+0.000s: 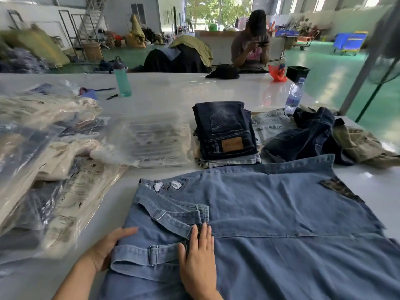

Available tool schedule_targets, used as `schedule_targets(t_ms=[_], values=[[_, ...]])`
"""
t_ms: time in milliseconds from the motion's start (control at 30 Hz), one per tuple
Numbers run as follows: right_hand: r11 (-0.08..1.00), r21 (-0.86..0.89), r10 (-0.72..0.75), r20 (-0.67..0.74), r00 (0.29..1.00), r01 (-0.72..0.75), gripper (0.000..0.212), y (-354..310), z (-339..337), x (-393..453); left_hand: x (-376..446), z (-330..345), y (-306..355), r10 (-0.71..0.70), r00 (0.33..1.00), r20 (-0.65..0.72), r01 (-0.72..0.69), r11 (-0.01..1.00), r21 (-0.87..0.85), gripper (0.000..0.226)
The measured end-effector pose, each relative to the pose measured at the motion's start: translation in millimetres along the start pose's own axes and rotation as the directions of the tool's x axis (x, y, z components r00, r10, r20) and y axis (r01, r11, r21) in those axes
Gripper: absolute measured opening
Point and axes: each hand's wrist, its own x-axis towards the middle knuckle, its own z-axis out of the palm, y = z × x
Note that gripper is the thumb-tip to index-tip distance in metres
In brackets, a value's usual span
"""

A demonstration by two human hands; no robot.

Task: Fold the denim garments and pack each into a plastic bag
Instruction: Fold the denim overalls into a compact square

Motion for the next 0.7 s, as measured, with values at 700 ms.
schedule_targets(t_ms=[700], values=[[0.928, 0.365, 0.007, 0.190, 0.982, -0.077, 0.059, 9, -1, 10, -33, 9, 18, 0.157, 0.982, 0.102, -0.153, 0.987, -0.045, 0.085]])
